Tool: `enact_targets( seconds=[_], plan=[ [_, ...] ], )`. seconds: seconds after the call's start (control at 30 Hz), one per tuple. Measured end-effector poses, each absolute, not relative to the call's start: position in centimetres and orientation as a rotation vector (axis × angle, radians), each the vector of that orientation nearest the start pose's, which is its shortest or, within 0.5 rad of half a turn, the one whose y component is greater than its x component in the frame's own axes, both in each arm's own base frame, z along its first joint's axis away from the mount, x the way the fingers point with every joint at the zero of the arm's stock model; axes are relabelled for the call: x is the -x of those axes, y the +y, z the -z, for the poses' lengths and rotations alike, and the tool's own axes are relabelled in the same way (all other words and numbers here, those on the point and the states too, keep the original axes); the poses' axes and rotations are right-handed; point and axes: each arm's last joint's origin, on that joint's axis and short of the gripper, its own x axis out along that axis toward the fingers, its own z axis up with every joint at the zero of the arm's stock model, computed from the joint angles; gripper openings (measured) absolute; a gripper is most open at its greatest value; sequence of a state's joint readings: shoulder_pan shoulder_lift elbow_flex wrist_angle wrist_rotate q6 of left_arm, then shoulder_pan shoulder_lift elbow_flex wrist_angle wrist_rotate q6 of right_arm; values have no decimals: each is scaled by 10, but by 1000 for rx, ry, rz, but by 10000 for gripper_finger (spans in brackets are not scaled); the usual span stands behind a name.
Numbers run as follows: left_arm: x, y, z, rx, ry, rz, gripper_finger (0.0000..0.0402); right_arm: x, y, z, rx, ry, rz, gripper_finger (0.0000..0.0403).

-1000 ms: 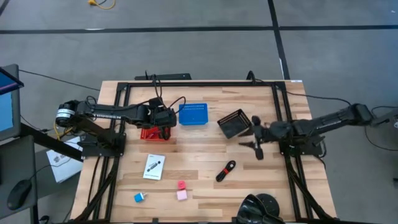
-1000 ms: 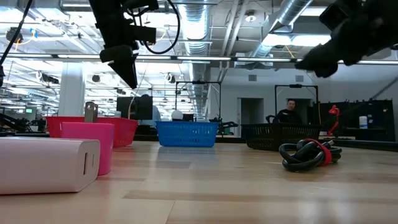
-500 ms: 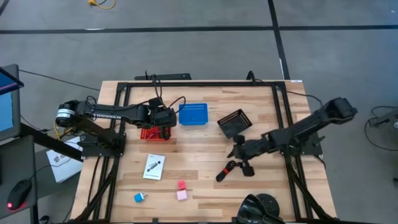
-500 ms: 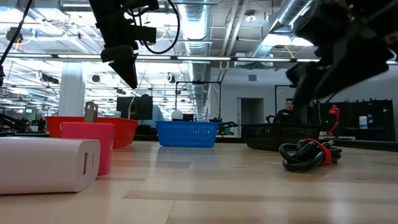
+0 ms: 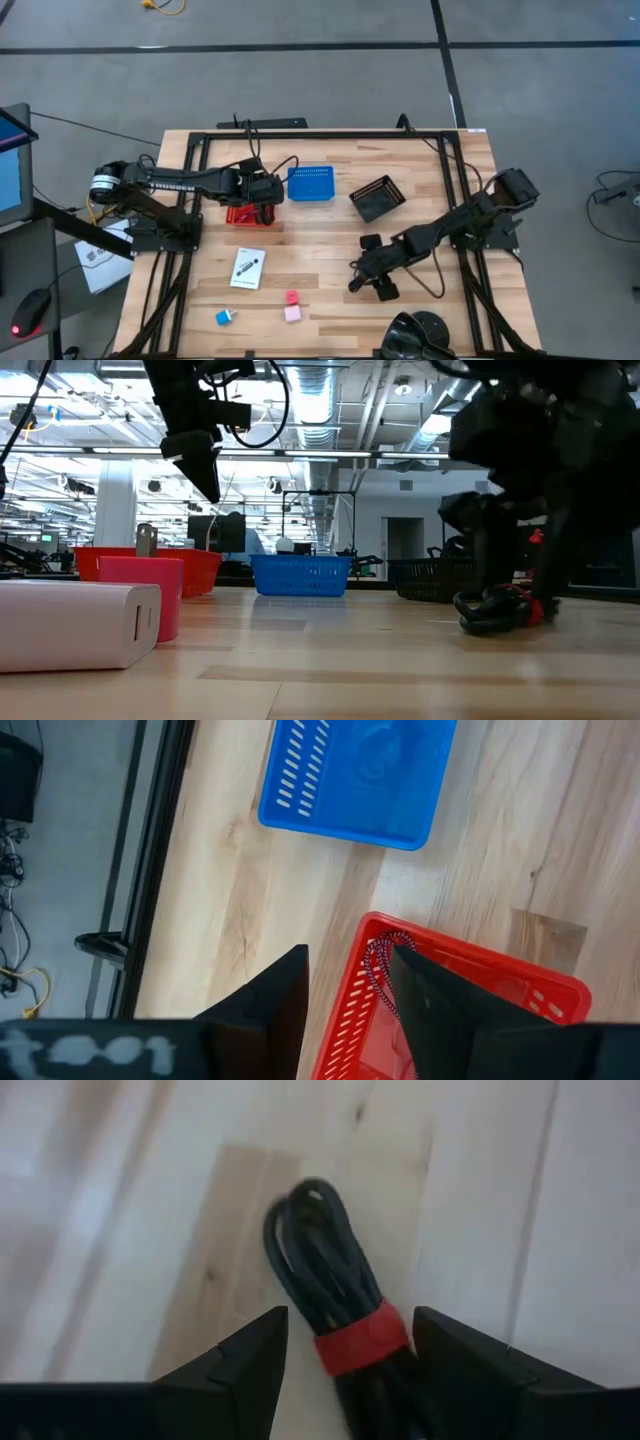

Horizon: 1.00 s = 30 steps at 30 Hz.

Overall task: Pick and place items into bin
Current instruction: Put the black usb charger cable into the red bin

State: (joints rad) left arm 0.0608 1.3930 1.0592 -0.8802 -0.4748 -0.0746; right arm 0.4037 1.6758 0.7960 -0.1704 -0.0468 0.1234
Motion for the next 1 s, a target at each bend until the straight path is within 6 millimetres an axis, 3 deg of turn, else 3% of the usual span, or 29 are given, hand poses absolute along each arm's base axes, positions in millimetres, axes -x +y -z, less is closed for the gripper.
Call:
enact_targets(
  seconds=[0.37, 0.5, 0.7, 0.83, 1.0],
  plan=[
    [-256, 28, -252, -145, 1174, -511, 135, -278, 119, -111, 142, 1149, -304, 200],
    [-256, 26, -251, -21, 1160, -504, 135, -279, 113, -118, 136, 1119, -329, 168],
    [-252, 21, -257, 145, 1151, -405, 135, -286, 98, -131, 94, 1043, -285, 90],
    [-241, 20, -280, 179, 1158, -420, 135, -304, 87, -140, 93, 859, -276, 52],
    [-216, 16, -326, 165, 1105, -516, 135, -336, 79, -175, 199, 518, -243, 58]
  ],
)
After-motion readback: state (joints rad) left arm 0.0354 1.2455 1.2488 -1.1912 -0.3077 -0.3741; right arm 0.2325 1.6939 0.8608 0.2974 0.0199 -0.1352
